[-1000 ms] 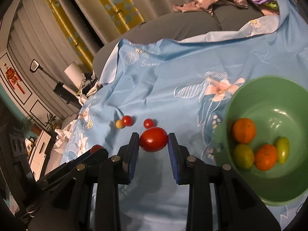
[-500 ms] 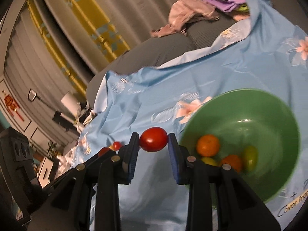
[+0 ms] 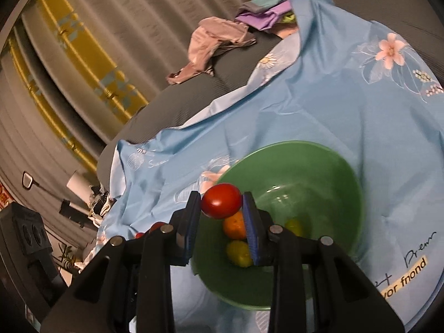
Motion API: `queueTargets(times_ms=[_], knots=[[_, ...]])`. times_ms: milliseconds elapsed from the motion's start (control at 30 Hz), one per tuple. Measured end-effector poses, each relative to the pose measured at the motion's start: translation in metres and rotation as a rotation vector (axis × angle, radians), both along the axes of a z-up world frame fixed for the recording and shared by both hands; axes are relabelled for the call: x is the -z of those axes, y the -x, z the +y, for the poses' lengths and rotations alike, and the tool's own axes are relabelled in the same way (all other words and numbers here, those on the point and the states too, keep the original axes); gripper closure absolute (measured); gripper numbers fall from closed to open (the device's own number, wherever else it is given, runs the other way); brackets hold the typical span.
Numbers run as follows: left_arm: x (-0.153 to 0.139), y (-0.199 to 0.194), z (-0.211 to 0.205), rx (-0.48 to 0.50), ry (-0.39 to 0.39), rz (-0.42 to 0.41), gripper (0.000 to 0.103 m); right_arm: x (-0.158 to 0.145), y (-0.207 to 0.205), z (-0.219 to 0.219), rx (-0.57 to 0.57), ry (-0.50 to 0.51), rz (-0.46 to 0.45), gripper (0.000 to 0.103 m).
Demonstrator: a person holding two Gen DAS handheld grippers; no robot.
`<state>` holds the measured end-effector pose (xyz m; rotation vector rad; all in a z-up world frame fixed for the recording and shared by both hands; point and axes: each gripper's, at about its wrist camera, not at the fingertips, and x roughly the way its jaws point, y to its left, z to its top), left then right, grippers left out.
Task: Organize fruits
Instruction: 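Carry both held red cherry tomatoes over the green bowl, then open both grippers to drop the tomatoes into the green bowl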
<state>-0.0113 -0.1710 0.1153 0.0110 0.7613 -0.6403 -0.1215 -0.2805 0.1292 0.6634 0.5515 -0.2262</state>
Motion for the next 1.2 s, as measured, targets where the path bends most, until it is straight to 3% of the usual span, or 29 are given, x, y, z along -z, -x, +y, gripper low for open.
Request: queueTargets(times_ms=[333, 1000, 1200], knots=[[0.014, -0.003, -0.025, 0.061, 0.011, 0.087, 0.078, 0.006, 0.008, -0.019, 0.078, -0.006, 0.033, 0.072], [0.035, 0.001, -0.052, 0.114, -0.017, 0.139, 0.078, 0.023, 0.008, -0.038, 0.165, -0.007, 0.136, 0.071], [0.036, -0.002, -0.052, 0.131, 0.015, 0.163, 0.077, 0.024, 0.007, -0.039, 0.175, -0.006, 0.152, 0.070]])
